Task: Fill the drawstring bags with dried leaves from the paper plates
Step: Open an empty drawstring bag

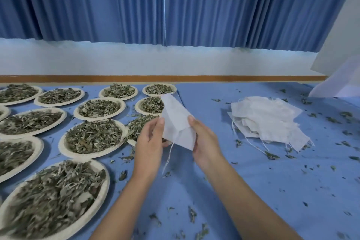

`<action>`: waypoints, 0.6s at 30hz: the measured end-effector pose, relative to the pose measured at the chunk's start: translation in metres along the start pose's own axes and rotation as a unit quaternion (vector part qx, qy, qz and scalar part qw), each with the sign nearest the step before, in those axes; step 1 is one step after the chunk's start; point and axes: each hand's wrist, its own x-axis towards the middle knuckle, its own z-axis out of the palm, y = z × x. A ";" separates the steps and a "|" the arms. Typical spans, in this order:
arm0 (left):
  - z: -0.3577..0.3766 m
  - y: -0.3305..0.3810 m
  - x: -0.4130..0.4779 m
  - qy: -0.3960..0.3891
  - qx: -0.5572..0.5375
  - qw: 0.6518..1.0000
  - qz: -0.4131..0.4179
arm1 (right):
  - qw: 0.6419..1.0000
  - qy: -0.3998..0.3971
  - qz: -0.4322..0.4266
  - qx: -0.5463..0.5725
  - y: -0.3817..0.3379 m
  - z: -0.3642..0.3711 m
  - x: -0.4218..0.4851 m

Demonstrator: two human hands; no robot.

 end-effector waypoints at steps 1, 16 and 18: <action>-0.007 0.001 -0.001 -0.003 0.014 1.000 0.000 | 1.000 -0.014 0.025 0.011 0.008 0.004 -0.004; -0.046 0.021 -0.004 0.019 0.173 0.985 0.019 | 0.981 -0.142 -0.006 -0.129 0.036 0.007 -0.030; -0.047 0.024 -0.004 0.000 0.214 0.976 0.025 | 0.975 -0.157 -0.011 -0.155 0.040 0.007 -0.031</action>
